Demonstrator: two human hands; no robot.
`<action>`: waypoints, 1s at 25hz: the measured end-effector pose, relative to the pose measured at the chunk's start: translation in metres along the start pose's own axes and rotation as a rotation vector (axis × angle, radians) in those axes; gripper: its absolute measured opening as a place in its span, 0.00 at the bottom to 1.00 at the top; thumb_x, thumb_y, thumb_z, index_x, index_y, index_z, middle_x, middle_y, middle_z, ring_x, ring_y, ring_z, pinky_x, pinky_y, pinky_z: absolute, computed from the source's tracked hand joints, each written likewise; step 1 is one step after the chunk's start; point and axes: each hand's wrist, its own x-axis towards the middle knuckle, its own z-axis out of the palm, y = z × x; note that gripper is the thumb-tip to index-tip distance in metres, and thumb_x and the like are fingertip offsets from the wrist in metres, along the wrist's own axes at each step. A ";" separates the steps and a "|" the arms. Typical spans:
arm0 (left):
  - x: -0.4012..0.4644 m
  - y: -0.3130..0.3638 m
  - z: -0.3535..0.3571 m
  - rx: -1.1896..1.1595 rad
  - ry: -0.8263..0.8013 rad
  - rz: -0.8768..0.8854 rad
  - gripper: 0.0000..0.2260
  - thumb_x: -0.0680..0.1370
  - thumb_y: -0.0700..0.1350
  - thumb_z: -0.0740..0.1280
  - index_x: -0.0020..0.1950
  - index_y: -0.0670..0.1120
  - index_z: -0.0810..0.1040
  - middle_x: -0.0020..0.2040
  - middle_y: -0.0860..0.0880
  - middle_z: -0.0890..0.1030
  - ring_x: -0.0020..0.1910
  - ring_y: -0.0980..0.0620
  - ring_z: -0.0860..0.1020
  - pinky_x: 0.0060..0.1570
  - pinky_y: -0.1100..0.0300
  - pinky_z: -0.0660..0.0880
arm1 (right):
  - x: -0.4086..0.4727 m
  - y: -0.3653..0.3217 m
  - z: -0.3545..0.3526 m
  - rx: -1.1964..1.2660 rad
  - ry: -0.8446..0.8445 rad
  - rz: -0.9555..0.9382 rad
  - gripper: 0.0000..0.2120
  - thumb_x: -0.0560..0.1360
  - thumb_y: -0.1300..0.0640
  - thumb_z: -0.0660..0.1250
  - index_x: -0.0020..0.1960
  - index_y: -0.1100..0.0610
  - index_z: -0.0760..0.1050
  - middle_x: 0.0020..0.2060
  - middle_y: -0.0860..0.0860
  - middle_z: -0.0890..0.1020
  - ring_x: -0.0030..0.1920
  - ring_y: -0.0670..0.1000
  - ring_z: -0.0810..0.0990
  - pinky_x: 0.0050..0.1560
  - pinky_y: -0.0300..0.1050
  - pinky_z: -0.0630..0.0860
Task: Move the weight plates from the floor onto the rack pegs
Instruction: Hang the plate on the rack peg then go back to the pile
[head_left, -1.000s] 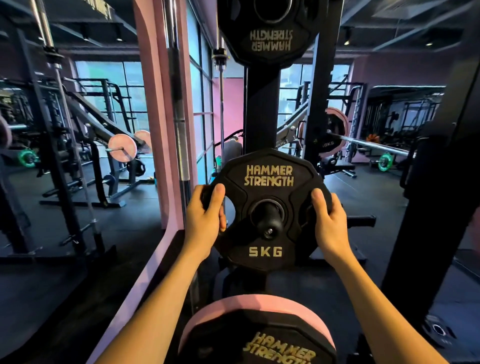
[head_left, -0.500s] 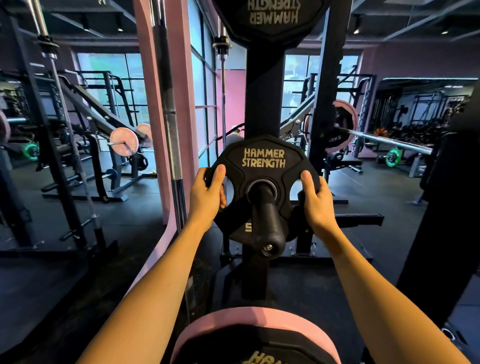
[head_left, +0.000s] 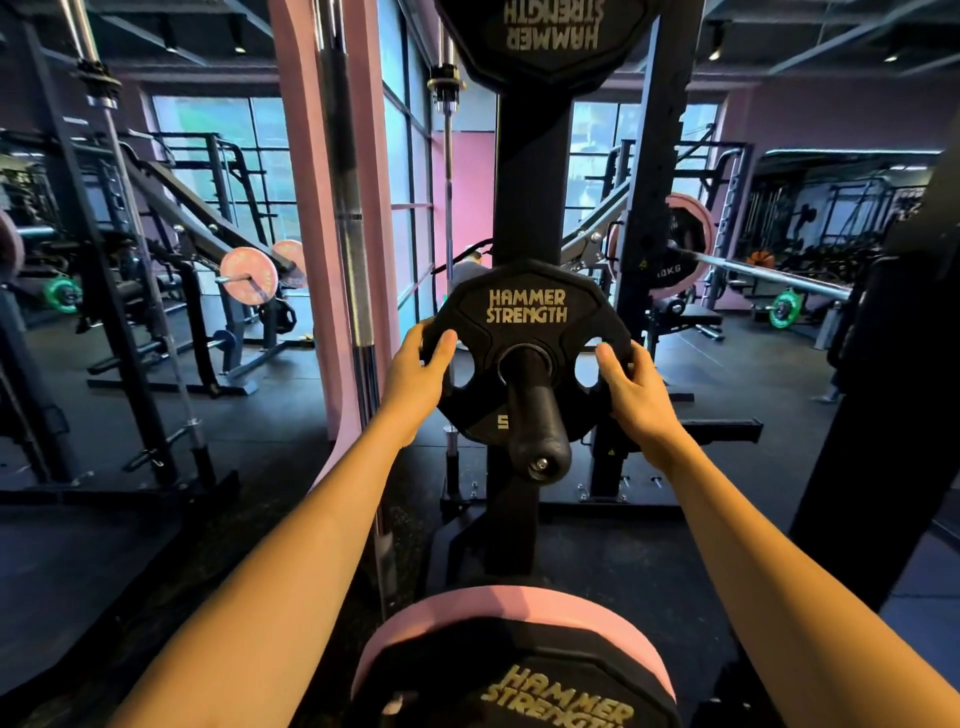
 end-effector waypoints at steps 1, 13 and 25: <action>-0.007 -0.002 -0.005 -0.007 -0.004 -0.015 0.18 0.80 0.56 0.63 0.69 0.53 0.71 0.60 0.52 0.77 0.61 0.50 0.77 0.60 0.51 0.77 | -0.011 0.000 -0.003 0.009 0.005 0.000 0.25 0.78 0.40 0.62 0.70 0.51 0.67 0.58 0.48 0.77 0.56 0.49 0.77 0.55 0.47 0.75; -0.240 -0.078 -0.075 0.068 -0.106 -0.229 0.11 0.70 0.64 0.66 0.49 0.65 0.80 0.53 0.56 0.83 0.56 0.55 0.80 0.61 0.49 0.76 | -0.241 0.078 -0.025 0.008 0.025 0.194 0.07 0.79 0.47 0.63 0.50 0.48 0.79 0.49 0.46 0.83 0.54 0.49 0.81 0.52 0.50 0.80; -0.554 -0.214 -0.137 0.356 -0.450 -0.978 0.12 0.78 0.59 0.65 0.54 0.52 0.79 0.51 0.51 0.81 0.56 0.48 0.79 0.60 0.51 0.73 | -0.551 0.205 -0.025 -0.131 0.021 0.893 0.13 0.78 0.46 0.65 0.42 0.54 0.79 0.41 0.53 0.82 0.43 0.51 0.78 0.45 0.51 0.76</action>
